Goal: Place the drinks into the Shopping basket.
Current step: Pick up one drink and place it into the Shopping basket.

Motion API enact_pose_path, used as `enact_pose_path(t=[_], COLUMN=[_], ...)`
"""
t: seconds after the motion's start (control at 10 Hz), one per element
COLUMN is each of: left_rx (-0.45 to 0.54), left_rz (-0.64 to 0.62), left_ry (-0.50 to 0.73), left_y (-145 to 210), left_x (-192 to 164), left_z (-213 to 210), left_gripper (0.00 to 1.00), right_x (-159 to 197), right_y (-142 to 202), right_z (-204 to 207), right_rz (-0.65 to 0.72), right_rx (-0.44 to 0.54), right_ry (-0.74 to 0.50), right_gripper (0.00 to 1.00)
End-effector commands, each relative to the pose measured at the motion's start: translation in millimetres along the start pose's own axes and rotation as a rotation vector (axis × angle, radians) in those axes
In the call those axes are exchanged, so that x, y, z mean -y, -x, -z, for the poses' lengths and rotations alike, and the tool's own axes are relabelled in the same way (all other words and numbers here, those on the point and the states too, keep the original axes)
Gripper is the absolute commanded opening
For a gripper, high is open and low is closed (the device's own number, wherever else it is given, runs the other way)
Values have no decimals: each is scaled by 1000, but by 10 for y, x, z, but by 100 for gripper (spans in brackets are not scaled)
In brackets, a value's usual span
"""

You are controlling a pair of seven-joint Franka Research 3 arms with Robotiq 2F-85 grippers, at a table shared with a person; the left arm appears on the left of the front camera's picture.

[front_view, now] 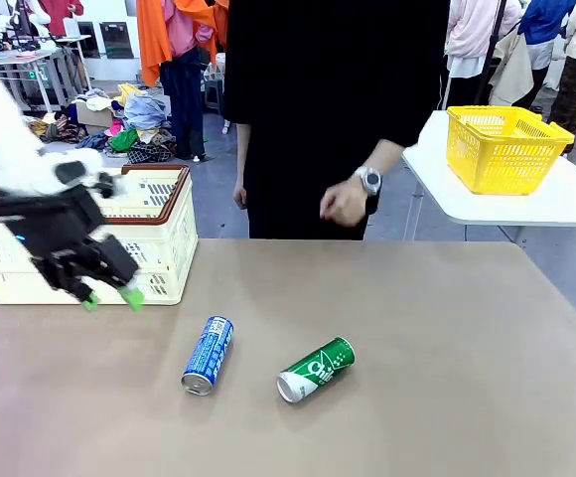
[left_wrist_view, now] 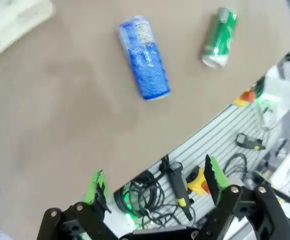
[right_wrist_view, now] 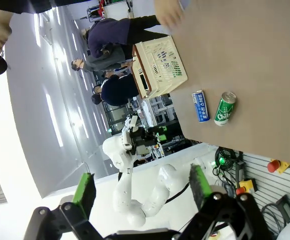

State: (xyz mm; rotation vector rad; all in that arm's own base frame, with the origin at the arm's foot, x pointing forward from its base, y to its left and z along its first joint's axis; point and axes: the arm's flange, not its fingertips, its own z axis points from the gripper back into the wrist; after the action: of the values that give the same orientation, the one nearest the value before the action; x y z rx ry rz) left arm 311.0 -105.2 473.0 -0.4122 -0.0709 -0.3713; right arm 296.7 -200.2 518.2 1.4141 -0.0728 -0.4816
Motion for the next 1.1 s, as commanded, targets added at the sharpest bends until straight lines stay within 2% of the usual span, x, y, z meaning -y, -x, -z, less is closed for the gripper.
enact_pose_path(t=[0.0,0.1,0.2,0.6,1.0], left_rx=[151,176,169,147,102], left_rz=[-109,-151,-164,-66,-44], left_ry=[155,129,53,-57,-129], left_y=[650,737,681,240,-4], left_x=[-808,-791,-591,42,224], left_z=[-165,-96,41,504,1009], left_gripper=[100,100,100,100,100], right_x=[-52,-52,-52,-52,-52], right_y=[8,8,8,8,8], right_z=[-13,-13,-13,-13,-13], right_rz=[6,6,6,6,6], right_rx=[-4,-4,-4,-4,-4], right_ry=[-16,-16,-16,-16,-16], right_gripper=[100,100,100,100,100])
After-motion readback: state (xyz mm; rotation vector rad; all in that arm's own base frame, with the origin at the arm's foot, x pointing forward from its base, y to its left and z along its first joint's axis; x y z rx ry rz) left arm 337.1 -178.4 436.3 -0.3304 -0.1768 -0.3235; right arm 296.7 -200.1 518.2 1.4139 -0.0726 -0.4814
